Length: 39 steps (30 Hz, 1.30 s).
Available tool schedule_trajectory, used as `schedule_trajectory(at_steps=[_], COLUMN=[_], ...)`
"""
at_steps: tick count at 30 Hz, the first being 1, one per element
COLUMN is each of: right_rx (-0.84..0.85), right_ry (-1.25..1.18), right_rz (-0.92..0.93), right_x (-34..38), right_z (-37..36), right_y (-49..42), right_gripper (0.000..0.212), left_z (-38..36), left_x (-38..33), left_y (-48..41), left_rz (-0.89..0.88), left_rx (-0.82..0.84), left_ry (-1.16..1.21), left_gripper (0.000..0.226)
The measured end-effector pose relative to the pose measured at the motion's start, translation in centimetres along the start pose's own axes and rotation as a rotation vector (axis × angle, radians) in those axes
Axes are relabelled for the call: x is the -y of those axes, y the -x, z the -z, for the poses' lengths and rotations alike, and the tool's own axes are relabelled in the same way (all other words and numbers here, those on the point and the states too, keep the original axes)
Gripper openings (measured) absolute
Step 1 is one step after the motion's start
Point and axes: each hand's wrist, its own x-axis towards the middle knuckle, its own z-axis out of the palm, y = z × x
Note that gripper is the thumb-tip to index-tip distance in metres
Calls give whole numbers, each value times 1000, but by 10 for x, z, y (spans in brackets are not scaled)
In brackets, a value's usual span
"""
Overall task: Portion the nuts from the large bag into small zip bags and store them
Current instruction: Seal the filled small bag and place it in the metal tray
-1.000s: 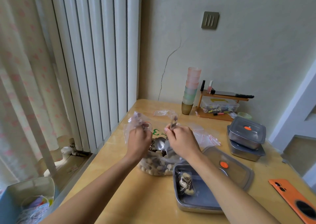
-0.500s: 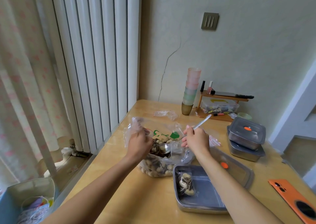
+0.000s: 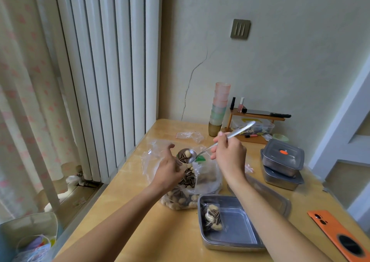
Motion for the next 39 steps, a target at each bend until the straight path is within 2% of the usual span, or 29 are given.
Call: schedule_trajectory(at_steps=[3, 6, 7, 9, 11, 16, 20, 25, 29, 31, 34, 39], right_rx=[82, 181, 204, 220, 242, 225, 225, 208, 120, 94, 172, 187], right_ry=[37, 141, 171, 220, 237, 198, 167, 157, 181, 167, 148, 147], right_rz=[268, 603, 676, 780, 840, 899, 887, 881, 852, 857, 872, 834], right_x=[7, 5, 5, 6, 5, 5, 7, 7, 5, 5, 3, -4], right_z=[-7, -13, -13, -12, -10, -5, -2, 0, -1, -2, -5, -8], right_y=[8, 10, 12, 17, 19, 16, 14, 12, 17, 18, 16, 14], right_gripper=[37, 40, 40, 35, 32, 31, 29, 31, 36, 40, 39, 38], left_z=[-1, -1, 0, 3, 5, 5, 1, 3, 6, 6, 6, 5], left_x=[-8, -11, -13, -18, -23, -25, -15, -17, -24, -25, -25, -22], left_y=[1, 4, 6, 10, 12, 12, 7, 10, 15, 16, 15, 14], left_rz=[56, 73, 71, 58, 61, 106, 110, 88, 76, 78, 99, 92], left_rx=[-21, -27, -21, -16, -31, -48, -41, -26, -34, -39, -21, -11], left_ry=[137, 150, 142, 117, 97, 80, 68, 95, 78, 61, 59, 48], left_gripper=[73, 77, 71, 42, 49, 40, 21, 22, 44, 41, 31, 34])
